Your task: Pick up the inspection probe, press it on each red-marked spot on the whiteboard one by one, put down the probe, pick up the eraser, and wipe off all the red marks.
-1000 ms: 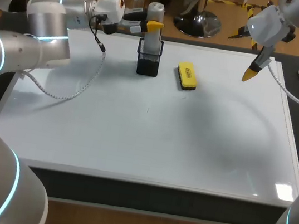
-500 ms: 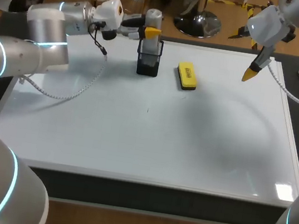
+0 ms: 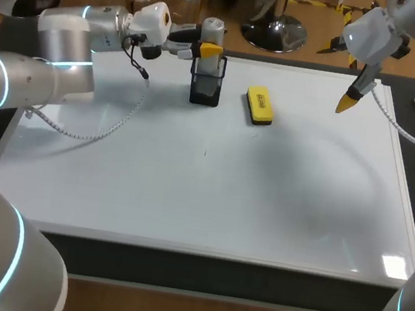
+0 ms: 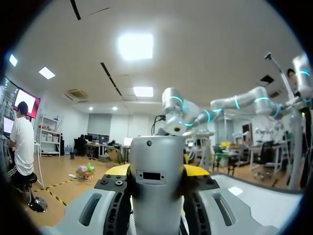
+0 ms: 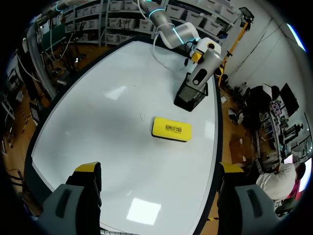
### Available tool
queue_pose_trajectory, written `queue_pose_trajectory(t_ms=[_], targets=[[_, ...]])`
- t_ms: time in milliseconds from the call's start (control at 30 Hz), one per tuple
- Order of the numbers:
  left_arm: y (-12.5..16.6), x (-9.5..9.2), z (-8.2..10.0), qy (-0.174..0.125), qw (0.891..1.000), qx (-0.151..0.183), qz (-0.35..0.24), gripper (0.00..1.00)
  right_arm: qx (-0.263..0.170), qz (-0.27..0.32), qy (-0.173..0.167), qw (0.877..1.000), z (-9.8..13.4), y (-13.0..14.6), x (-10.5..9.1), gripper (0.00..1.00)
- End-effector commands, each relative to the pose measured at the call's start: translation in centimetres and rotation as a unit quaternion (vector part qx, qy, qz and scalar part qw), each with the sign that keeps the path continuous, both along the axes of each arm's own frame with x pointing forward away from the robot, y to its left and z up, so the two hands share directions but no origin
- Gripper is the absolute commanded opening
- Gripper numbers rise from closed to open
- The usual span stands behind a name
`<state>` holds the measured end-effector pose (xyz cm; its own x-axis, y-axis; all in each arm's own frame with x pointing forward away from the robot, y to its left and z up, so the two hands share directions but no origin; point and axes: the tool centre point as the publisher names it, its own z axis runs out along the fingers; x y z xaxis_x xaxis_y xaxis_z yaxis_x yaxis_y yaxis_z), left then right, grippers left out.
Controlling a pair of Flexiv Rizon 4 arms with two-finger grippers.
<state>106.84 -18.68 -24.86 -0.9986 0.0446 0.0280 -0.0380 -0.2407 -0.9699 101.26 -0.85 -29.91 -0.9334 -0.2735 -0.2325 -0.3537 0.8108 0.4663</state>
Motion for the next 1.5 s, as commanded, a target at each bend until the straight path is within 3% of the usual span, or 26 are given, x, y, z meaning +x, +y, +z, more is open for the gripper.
queue_pose_trajectory(t_ms=[33,500,600,667,700,733,767,800,833,967,1033,1500], targets=[[-0.2,0.5,-0.4,-0.002,1.0,0.0,-0.007,0.0,-0.002,0.001,0.001,1.0,0.0,0.0,0.1,1.0],[-0.4,0.2,-1.2,0.002,1.0,0.003,-0.011,0.0,-0.002,0.001,0.001,1.0,0.0,0.0,0.1,1.0],[-0.3,0.3,-1.2,0.0,1.0,0.005,-0.011,0.36,-0.002,0.001,0.001,1.0,0.0,0.0,0.1,1.0],[-0.2,0.3,-1.1,-0.001,1.0,0.006,-0.011,0.39,-0.002,0.001,0.001,1.0,0.0,0.0,0.1,1.0],[-0.2,0.3,-1.1,-0.002,1.0,0.007,-0.011,0.45,-0.002,0.001,0.001,1.0,0.0,0.0,0.1,1.0],[-0.2,0.3,-1.0,-0.003,1.0,0.008,-0.012,0.57,-0.002,0.001,0.001,1.0,0.0,0.0,0.1,1.0],[-0.2,0.3,-1.0,-0.003,1.0,0.009,-0.012,0.82,-0.002,0.001,0.001,1.0,0.0,0.0,0.1,1.0],[-0.2,0.3,-1.0,-0.004,1.0,0.01,-0.013,0.98,-0.002,0.001,0.001,1.0,0.0,0.0,0.1,1.0],[-0.1,0.3,-0.9,-0.005,1.0,0.014,-0.012,1.0,-0.002,0.001,0.001,1.0,0.0,0.0,0.1,1.0],[-0.1,0.3,-0.7,-0.008,1.0,0.022,-0.011,1.0,-0.002,0.001,0.001,1.0,0.0,0.0,0.1,1.0],[-0.1,0.2,-0.6,-0.003,0.999,0.052,-0.004,1.0,-0.002,0.001,0.001,1.0,0.0,0.0,0.1,1.0],[1.0,-0.8,0.0,-0.053,0.985,0.166,0.006,1.0,-0.002,0.001,0.001,1.0,0.0,0.0,0.1,1.0]])
